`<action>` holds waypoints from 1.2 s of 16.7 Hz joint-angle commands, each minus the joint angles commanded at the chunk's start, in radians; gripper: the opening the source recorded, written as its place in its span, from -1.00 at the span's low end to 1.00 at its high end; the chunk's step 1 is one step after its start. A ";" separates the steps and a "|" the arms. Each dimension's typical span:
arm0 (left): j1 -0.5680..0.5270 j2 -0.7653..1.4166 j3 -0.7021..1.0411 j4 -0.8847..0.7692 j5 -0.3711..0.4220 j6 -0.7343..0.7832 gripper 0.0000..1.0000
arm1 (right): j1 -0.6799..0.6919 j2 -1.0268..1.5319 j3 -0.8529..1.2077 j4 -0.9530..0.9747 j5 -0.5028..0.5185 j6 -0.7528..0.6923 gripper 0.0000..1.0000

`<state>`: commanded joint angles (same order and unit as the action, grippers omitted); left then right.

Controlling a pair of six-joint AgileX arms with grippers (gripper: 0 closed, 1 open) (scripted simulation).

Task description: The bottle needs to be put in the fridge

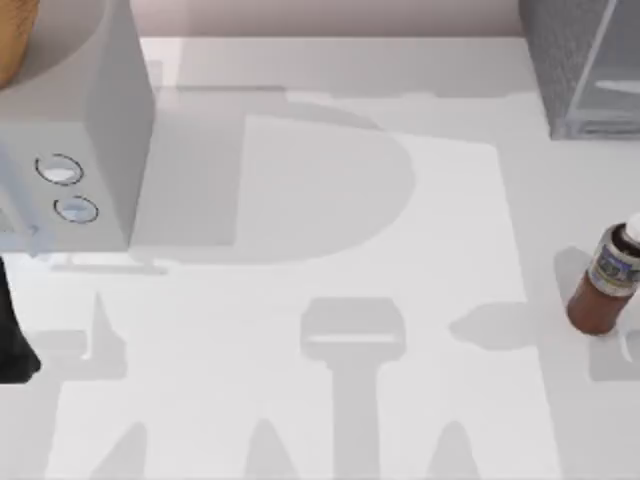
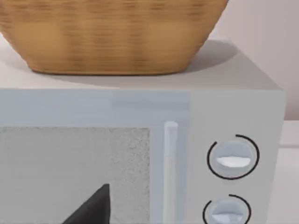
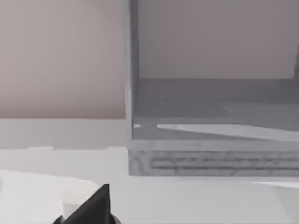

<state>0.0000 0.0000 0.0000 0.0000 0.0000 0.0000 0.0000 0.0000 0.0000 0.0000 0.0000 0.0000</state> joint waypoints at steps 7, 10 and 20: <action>0.000 0.000 0.000 0.000 0.000 0.000 1.00 | -0.044 0.139 0.026 0.135 -0.084 -0.006 1.00; 0.000 0.000 0.000 0.000 0.000 0.000 1.00 | -0.091 0.324 0.050 0.295 -0.199 -0.014 1.00; 0.000 0.000 0.000 0.000 0.000 0.000 1.00 | -0.282 1.199 0.118 0.982 -0.738 -0.097 1.00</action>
<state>0.0000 0.0000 0.0000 0.0000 0.0000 0.0000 -0.2817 1.1987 0.1176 0.9821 -0.7377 -0.0972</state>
